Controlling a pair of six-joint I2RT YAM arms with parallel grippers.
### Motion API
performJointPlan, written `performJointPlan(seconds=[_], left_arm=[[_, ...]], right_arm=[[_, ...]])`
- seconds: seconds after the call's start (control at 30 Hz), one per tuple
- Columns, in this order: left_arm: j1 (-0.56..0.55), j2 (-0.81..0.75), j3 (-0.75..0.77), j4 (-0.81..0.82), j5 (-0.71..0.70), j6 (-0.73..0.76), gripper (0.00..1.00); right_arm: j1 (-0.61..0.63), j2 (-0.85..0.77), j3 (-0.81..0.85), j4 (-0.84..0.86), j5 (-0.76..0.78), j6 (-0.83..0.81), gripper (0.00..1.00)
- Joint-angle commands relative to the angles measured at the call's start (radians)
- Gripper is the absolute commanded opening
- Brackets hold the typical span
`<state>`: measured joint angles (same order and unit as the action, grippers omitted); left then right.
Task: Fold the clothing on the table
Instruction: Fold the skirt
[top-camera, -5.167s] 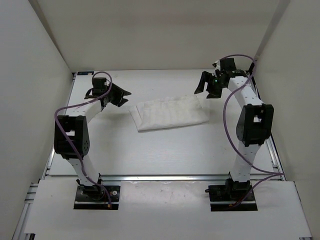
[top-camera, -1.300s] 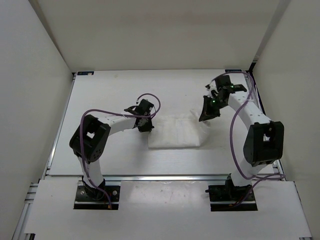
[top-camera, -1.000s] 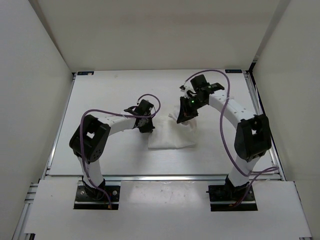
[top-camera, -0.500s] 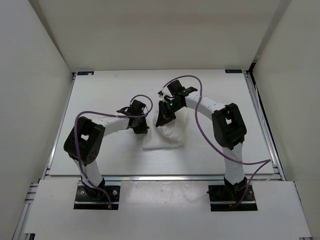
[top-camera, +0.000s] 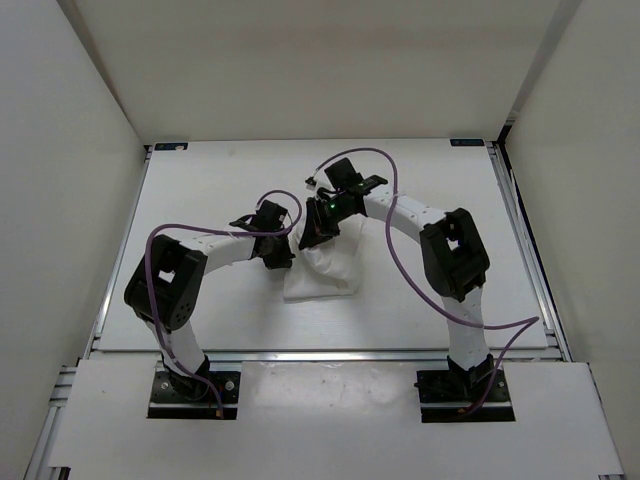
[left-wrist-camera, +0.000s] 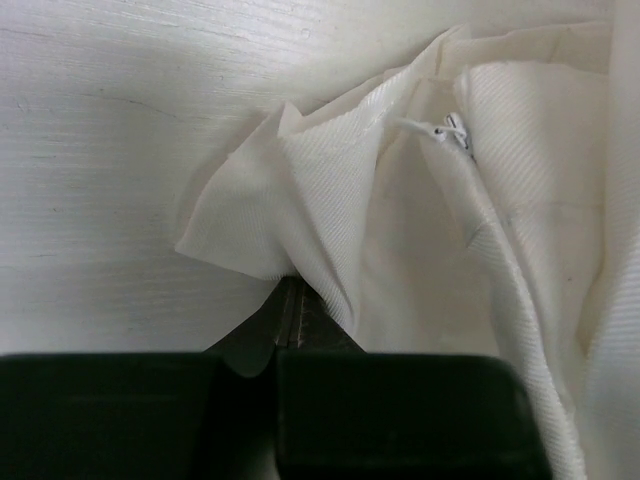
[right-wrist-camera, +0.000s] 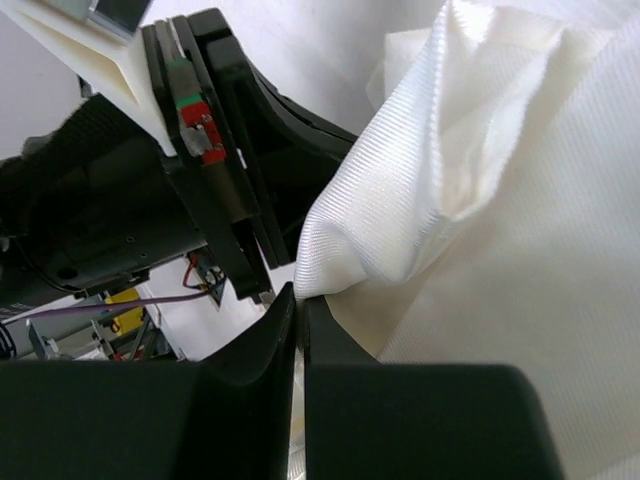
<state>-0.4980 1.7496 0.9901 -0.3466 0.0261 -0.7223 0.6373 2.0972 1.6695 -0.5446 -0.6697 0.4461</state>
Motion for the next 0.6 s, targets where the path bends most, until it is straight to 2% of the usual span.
performJointPlan(seconds=[0.0, 0.2, 0.27, 0.33, 0.37, 0.43, 0.47, 0.57], left_arm=[[0.006, -0.032, -0.028, -0.04, -0.014, 0.017, 0.0], [0.018, -0.038, -0.042, -0.043, -0.023, 0.018, 0.0], [0.03, -0.038, -0.047, -0.048, -0.025, 0.02, 0.0], [0.053, -0.041, -0.039, -0.055, -0.025, 0.018, 0.0], [0.065, -0.05, -0.045, -0.06, -0.023, 0.026, 0.0], [0.116, -0.054, -0.041, -0.066, -0.044, 0.021, 0.02], [0.136, -0.064, -0.042, -0.068, -0.048, 0.026, 0.03], [0.243, -0.102, -0.038, -0.078, -0.043, 0.032, 0.05]], right_arm=[[0.009, -0.029, -0.023, 0.109, -0.063, 0.032, 0.0], [0.028, 0.07, 0.019, 0.118, -0.143, 0.042, 0.0], [0.028, 0.102, 0.025, 0.121, -0.206, 0.043, 0.13], [0.025, 0.103, 0.016, 0.143, -0.264, 0.054, 0.31], [0.024, 0.098, 0.006, 0.165, -0.287, 0.063, 0.35], [0.019, 0.052, -0.017, 0.204, -0.317, 0.081, 0.5], [0.019, 0.041, -0.028, 0.239, -0.332, 0.094, 0.55], [-0.01, -0.057, -0.065, 0.274, -0.334, 0.131, 0.55]])
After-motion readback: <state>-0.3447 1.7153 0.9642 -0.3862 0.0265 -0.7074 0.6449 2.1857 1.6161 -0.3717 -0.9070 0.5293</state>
